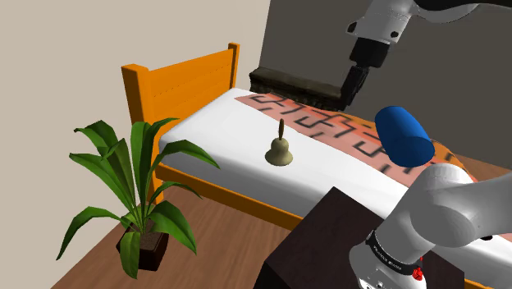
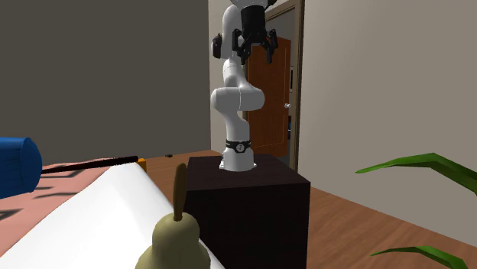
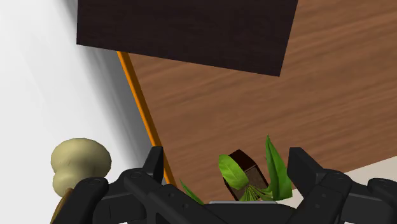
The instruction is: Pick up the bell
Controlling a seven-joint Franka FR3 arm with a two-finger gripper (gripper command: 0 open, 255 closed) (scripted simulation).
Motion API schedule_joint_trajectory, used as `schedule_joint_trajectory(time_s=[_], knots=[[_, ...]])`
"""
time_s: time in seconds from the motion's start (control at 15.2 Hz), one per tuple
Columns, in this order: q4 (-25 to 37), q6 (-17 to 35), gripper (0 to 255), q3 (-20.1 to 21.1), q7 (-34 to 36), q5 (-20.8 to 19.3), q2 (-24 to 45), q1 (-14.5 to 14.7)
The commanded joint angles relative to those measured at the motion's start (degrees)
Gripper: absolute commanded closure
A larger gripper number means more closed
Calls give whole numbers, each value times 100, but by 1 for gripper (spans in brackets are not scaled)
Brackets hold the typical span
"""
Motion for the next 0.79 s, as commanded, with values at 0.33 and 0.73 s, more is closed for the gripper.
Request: schedule_joint_trajectory(time_s=[0.33, 0.73], knots=[[-175, 919, 0, -140, -145, -235, 669, -131], [-138, 1967, 0, -322, -276, -467, 1650, -282]])
